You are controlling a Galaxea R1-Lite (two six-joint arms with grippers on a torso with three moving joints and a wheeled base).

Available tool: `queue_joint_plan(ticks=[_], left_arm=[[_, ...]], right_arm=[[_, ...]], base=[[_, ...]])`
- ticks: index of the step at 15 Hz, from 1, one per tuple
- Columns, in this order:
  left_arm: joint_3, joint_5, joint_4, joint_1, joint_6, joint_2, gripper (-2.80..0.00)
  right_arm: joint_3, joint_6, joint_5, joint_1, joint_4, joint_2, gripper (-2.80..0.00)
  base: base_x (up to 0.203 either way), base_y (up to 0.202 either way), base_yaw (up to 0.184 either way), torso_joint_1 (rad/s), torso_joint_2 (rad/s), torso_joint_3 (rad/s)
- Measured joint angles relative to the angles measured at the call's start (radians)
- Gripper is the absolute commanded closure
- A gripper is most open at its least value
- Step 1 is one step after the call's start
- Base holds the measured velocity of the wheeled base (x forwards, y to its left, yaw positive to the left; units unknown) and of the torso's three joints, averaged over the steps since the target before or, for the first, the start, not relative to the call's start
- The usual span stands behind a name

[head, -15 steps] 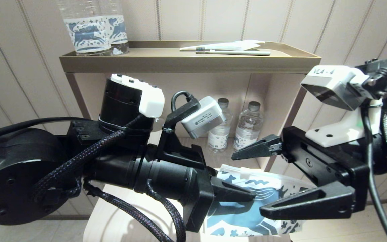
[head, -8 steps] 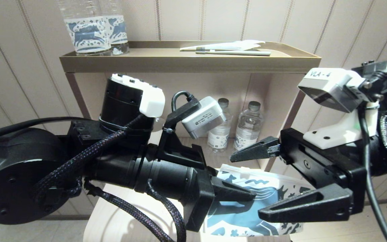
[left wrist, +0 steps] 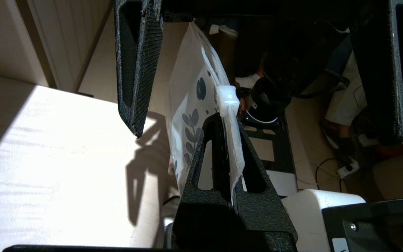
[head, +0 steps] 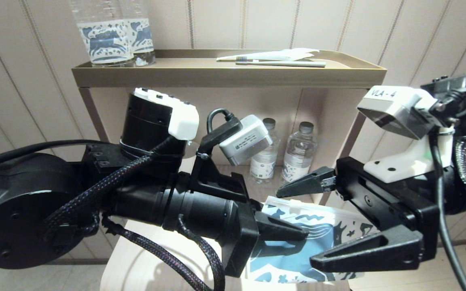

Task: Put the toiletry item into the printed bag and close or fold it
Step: Close the strorage bag and place it on the desk

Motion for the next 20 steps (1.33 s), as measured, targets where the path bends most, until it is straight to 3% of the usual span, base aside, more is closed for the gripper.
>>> queue_joint_plan(ticks=[4, 5, 20], left_arm=[[0.000, 0.002, 0.000, 0.000, 0.000, 0.000, 0.00], [-0.001, 0.002, 0.000, 0.000, 0.000, 0.000, 0.00], [0.002, 0.003, 0.001, 0.000, 0.000, -0.003, 0.00]], right_arm=[[0.000, -0.002, 0.000, 0.000, 0.000, 0.000, -2.80], [0.001, -0.003, -0.001, 0.000, 0.000, 0.000, 0.00], [0.022, -0.010, 0.002, 0.001, -0.029, -0.005, 0.00]], base=[[0.000, 0.000, 0.000, 0.000, 0.00, 0.000], [0.000, 0.000, 0.000, 0.000, 0.00, 0.000], [0.000, 0.000, 0.000, 0.000, 0.00, 0.000]])
